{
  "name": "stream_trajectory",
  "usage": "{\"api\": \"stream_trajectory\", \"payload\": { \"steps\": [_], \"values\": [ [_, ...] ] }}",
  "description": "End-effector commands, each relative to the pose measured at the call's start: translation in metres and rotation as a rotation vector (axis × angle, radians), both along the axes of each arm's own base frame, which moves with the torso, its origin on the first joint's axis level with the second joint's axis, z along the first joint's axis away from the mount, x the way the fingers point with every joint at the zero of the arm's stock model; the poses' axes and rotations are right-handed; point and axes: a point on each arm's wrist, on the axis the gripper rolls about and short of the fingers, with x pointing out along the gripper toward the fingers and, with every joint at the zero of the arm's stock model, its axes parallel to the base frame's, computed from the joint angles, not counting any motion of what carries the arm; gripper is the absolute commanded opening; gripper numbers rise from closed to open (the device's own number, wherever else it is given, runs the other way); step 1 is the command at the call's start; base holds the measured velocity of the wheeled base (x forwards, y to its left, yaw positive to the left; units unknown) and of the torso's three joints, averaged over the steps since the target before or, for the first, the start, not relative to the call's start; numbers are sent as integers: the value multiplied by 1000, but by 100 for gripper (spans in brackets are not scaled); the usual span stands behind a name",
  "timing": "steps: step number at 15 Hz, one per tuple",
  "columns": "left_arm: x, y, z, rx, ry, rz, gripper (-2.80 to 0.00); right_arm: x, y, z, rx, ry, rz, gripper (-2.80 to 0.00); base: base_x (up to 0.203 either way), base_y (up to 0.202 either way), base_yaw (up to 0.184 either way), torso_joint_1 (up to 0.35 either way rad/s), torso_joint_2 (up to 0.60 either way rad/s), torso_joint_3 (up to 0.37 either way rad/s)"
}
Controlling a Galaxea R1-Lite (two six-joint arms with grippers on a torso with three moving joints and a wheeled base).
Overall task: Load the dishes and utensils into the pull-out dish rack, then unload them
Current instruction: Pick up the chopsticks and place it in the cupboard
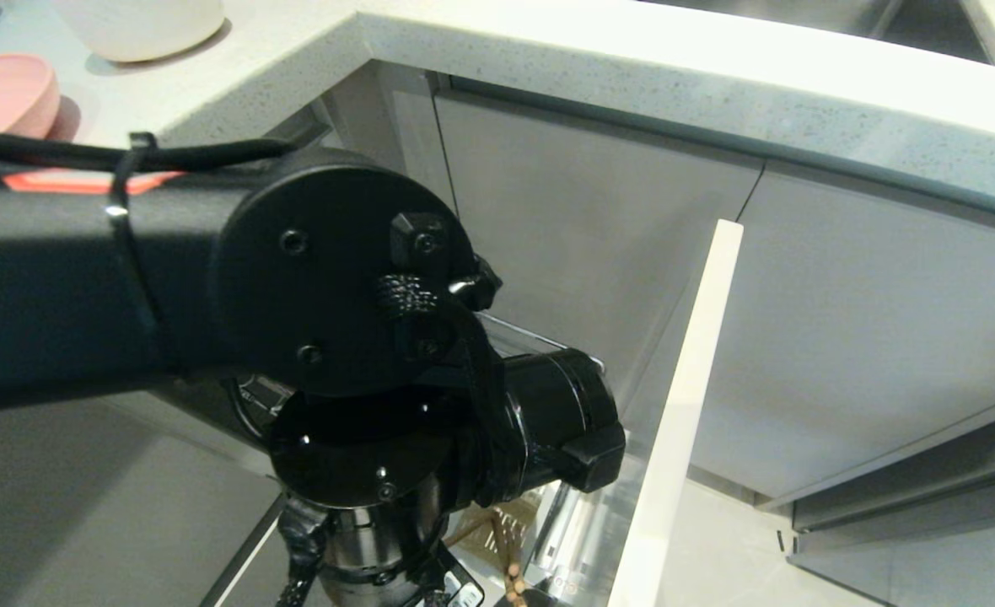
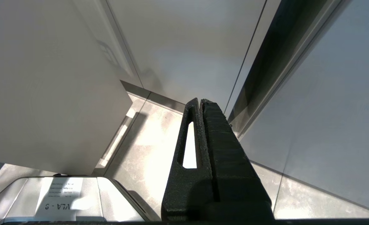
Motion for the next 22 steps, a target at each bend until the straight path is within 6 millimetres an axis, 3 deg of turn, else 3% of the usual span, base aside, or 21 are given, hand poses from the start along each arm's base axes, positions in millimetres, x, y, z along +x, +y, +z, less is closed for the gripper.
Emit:
{"api": "stream_trajectory", "payload": {
  "steps": [1, 7, 10, 15, 22],
  "values": [
    [6, -2, -8, 34, 15, 16, -280, 0, 0, 0, 0, 2, 0, -280, 0, 0, 0, 0, 0, 0],
    [20, -7, -22, 66, 41, 51, -280, 0, 0, 0, 0, 2, 0, -280, 0, 0, 0, 0, 0, 0],
    [29, -22, -30, -33, 23, 56, -280, 0, 0, 0, 0, 2, 0, -280, 0, 0, 0, 0, 0, 0],
    [41, -33, -47, -12, 33, 76, -280, 0, 0, 0, 0, 2, 0, -280, 0, 0, 0, 0, 0, 0],
    [48, -33, -48, -17, 31, 90, -280, 0, 0, 0, 0, 2, 0, -280, 0, 0, 0, 0, 0, 0]
  ]
}}
